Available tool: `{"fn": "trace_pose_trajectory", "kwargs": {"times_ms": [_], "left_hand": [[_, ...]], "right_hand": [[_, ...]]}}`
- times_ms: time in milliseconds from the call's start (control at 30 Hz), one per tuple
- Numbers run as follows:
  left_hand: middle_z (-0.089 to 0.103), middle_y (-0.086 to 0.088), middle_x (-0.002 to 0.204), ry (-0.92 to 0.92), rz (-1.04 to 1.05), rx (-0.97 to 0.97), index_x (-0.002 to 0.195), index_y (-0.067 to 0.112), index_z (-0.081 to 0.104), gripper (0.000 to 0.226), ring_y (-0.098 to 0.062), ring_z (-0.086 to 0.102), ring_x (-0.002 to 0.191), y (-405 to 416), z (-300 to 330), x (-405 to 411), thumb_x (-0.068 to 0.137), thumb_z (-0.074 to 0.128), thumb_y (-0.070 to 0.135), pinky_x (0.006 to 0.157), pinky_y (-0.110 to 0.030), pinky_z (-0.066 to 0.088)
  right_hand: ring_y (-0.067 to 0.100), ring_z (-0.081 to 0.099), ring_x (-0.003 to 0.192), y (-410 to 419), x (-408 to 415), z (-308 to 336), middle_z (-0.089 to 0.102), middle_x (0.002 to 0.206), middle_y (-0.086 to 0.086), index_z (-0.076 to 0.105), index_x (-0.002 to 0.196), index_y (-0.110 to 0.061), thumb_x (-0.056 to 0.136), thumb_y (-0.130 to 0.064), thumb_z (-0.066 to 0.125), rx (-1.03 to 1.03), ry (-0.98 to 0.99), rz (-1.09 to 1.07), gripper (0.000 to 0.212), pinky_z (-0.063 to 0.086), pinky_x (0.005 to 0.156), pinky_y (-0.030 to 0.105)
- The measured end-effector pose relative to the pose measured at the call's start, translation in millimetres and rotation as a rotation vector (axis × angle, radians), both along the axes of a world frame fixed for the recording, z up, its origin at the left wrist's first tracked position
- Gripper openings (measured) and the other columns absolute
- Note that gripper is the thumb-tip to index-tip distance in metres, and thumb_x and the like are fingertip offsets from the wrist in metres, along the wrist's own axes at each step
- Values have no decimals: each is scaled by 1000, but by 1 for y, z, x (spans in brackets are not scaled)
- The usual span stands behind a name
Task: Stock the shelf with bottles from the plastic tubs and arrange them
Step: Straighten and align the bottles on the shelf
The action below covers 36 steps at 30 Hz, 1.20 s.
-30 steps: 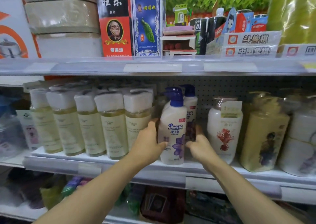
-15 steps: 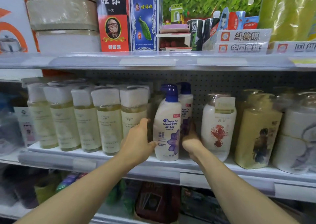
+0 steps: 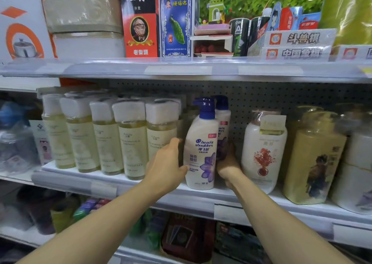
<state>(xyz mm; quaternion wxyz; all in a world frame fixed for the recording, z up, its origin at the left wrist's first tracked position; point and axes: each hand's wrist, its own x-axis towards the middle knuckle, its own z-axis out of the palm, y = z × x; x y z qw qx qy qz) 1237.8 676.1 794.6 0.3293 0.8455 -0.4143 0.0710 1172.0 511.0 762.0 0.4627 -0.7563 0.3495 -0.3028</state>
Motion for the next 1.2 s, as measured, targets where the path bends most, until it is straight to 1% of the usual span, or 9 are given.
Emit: {"fn": "trace_pose_trajectory", "kwargs": {"times_ms": [100, 267, 367, 533, 667, 800, 933, 1067, 1200], "left_hand": [[56, 1, 128, 0, 14, 5, 140, 23, 32, 68, -20, 56, 111, 0, -1, 1, 83, 70, 27, 92, -44, 51], [57, 1, 127, -5, 38, 14, 139, 23, 32, 68, -21, 57, 111, -1, -2, 2, 82, 70, 27, 91, -45, 51], [57, 2, 127, -13, 38, 13, 137, 23, 34, 66, -21, 56, 112, -3, 1, 3, 82, 70, 28, 90, -45, 51], [57, 3, 127, -9, 41, 13, 138, 24, 33, 67, -20, 56, 113, -6, 3, 2, 83, 70, 29, 91, -45, 51], [57, 3, 127, -16, 58, 25, 138, 25, 33, 66, -20, 56, 114, -8, 5, 2, 83, 70, 30, 91, -45, 51], [57, 5, 128, -24, 58, 24, 139, 25, 32, 68, -18, 55, 115, -8, 6, 1, 84, 70, 30, 91, -43, 52], [57, 5, 129, -27, 52, 19, 139, 25, 32, 67, -18, 55, 115, -7, 7, 0, 84, 70, 30, 91, -42, 52], [57, 4, 129, -41, 39, 31, 141, 24, 31, 68, -18, 55, 115, -5, 9, -1, 84, 69, 30, 90, -42, 52], [57, 4, 129, -48, 32, 38, 140, 24, 31, 68, -19, 56, 115, -3, 10, -2, 84, 69, 31, 90, -42, 52]], "right_hand": [[30, 48, 125, -4, 3, -1, 42, 144, 10, 9, 150, -20, 91, -16, 62, 42, -27, -8, 79, 39, 106, 41], [30, 48, 124, -12, 7, -5, 45, 143, 8, 19, 148, -24, 93, -15, 57, 100, -88, -6, 68, 41, 105, 40], [30, 51, 119, -15, 8, -5, 49, 139, 7, 26, 147, -26, 99, -12, 44, 169, -137, 7, 54, 44, 92, 32], [25, 55, 112, -19, 13, -4, 53, 137, 4, 35, 144, -31, 103, -21, 35, 283, -201, 14, 43, 45, 99, 39], [25, 54, 112, -17, 10, -2, 53, 136, 5, 35, 144, -29, 103, -22, 34, 303, -192, 31, 42, 45, 94, 34], [27, 55, 116, -16, 13, -1, 52, 137, 3, 33, 144, -33, 102, -22, 35, 307, -153, 50, 43, 44, 102, 43], [26, 60, 109, -21, 20, -6, 58, 131, 4, 39, 138, -39, 100, -38, 38, 348, -169, 69, 37, 47, 99, 47], [27, 59, 110, -19, 19, -4, 57, 132, 4, 38, 140, -36, 99, -41, 42, 369, -141, 77, 42, 47, 99, 48], [31, 54, 116, -9, 12, 3, 50, 139, 10, 33, 145, -26, 101, -21, 40, 383, -160, -2, 45, 46, 100, 47]]}}
